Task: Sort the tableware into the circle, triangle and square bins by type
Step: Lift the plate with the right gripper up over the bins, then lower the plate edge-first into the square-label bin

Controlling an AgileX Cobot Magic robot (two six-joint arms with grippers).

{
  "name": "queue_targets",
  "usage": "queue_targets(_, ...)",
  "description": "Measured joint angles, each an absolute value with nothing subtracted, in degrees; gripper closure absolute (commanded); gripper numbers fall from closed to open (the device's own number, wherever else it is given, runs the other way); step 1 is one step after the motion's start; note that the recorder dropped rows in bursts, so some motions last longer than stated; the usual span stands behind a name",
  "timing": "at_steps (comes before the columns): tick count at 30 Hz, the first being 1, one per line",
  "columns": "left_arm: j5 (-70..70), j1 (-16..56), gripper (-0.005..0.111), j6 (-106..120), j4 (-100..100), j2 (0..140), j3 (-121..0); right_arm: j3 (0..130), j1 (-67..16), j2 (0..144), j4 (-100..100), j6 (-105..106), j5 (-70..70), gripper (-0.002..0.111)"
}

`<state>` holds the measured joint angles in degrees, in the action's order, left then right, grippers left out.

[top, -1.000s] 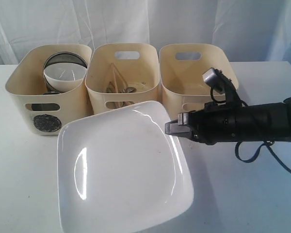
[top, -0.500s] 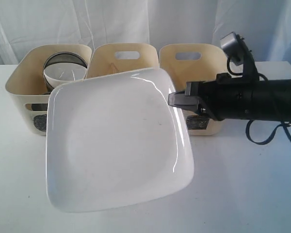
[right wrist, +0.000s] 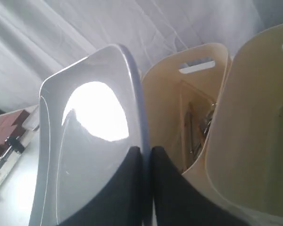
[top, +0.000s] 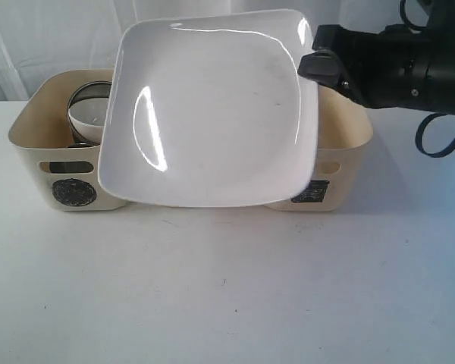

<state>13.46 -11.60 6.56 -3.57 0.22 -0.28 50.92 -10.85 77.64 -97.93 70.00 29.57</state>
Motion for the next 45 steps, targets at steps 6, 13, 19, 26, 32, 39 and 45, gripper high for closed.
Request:
queue_targets(6, 13.5, -11.6, 0.107, 6.6, -3.6, 0.2, -0.3, 52.9, -10.8, 77.5, -97.9, 69.6, 20.8, 0.108)
queue_targets(13, 13.5, -11.6, 0.107, 6.6, -3.6, 0.2, -0.3, 55.9, -10.8, 77.5, -98.1, 69.6, 13.3, 0.108)
queue_targets(19, 13.5, -11.6, 0.107, 6.6, -3.6, 0.2, -0.3, 57.6, -10.8, 77.5, -98.2, 69.6, 7.5, 0.108)
queue_targets(26, 13.5, -11.6, 0.107, 6.6, -3.6, 0.2, -0.3, 58.2, -9.9, 77.4, -98.7, 69.6, 2.7, 0.108)
queue_targets(32, 13.5, -11.6, 0.107, 6.6, -3.6, 0.2, -0.3, 58.4, -8.1, 76.7, -99.0, 73.0, -1.9, 0.108)
queue_targets(39, 13.5, -11.6, 0.107, 6.6, -3.6, 0.2, -0.3, 58.6, -7.7, 76.5, -99.1, 79.3, -4.9, 0.108)
queue_targets(45, 13.5, -11.6, 0.107, 6.6, -3.6, 0.2, -0.3, 58.6, -7.7, 76.5, -99.2, 87.0, -8.5, 0.108)
